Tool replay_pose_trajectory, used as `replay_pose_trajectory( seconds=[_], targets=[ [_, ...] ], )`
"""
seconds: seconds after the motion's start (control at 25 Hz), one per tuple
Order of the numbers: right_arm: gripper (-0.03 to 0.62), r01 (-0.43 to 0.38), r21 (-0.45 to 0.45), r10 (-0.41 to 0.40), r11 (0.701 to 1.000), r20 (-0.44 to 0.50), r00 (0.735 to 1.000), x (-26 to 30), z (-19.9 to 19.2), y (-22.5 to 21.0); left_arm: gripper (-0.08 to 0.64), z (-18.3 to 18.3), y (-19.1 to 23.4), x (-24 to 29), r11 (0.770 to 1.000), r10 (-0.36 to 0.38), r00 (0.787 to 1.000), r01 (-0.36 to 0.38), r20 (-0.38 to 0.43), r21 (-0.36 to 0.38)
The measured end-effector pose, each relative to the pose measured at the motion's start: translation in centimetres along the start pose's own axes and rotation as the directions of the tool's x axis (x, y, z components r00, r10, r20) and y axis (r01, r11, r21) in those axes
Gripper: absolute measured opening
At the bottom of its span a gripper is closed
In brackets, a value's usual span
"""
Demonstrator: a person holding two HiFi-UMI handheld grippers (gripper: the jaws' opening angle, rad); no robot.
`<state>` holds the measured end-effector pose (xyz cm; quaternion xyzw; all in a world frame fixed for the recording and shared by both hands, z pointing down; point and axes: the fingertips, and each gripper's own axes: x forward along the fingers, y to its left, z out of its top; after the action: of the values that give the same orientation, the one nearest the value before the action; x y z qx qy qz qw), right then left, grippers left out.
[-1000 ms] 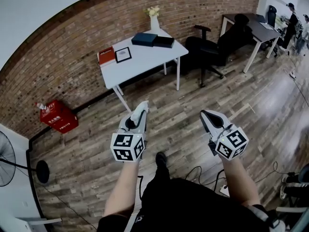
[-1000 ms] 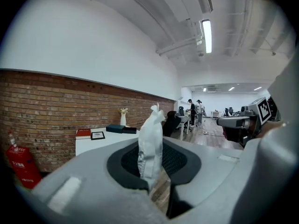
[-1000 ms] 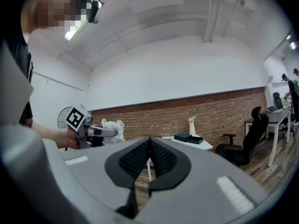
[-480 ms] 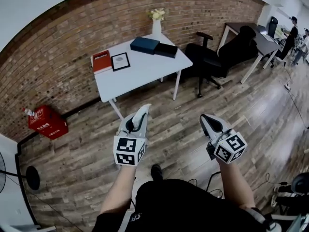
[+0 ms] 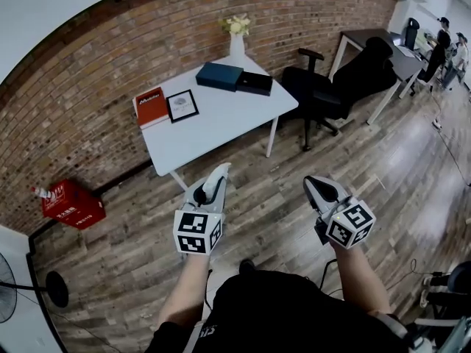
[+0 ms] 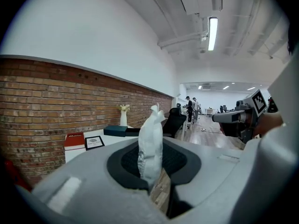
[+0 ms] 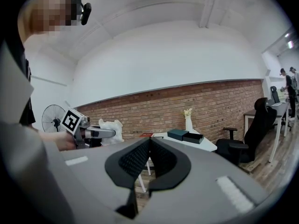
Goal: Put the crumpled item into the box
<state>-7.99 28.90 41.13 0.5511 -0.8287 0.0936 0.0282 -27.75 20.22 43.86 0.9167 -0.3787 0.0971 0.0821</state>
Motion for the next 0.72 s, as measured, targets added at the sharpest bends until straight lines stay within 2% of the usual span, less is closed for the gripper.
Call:
replay_pose_trajectory(
  seconds=[0.36,0.72],
  targets=[
    [0.0,-0.003,-0.005,0.003,1.0,-0.019,1.0,2.4,0.3,0.1,0.066,0.6,1.6,3.0,0.999,-0.05,0.999,0.049,-0.003,-0.01],
    [0.0,-0.008,0.034,0.009,0.999,-0.01,1.0,5.4,0.0,-4.4,0.066,1.0,2.1,7.9,0.998,-0.06,0.998,0.06,-0.025,-0.014]
  ],
)
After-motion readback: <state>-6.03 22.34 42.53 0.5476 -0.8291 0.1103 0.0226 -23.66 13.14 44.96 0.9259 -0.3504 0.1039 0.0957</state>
